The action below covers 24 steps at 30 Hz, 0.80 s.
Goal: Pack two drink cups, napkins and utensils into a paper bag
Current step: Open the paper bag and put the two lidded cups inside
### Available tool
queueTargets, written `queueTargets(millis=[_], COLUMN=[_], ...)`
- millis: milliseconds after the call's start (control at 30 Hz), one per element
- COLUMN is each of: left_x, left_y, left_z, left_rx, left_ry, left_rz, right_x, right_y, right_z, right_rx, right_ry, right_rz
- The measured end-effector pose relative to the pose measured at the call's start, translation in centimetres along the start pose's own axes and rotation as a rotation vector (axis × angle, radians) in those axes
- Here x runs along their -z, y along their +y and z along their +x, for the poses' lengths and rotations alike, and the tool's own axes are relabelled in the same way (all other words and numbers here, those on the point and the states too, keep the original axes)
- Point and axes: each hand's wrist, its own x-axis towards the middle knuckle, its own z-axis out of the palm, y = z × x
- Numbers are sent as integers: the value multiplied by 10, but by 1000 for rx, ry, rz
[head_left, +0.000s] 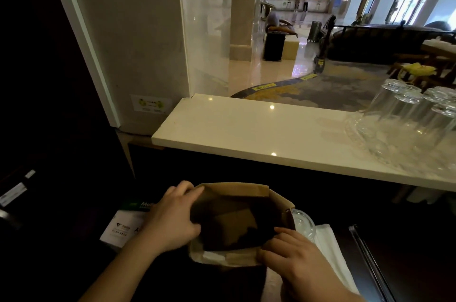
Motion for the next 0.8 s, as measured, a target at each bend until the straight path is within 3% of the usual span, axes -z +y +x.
queueTargets(millis=[133, 300, 800], left_x=[5, 11, -7], left_y=[1, 13, 20], left_z=[-11, -15, -28], left_rx=[-82, -133, -166], left_ry=[-243, -295, -152], left_rz=[-70, -210, -111], right_x=[-1, -8, -8], right_y=[-2, 0, -6], right_z=[-13, -29, -36], right_rx=[-93, -171, -242], right_ry=[-43, -22, -40], right_rz=[-32, -60, 10])
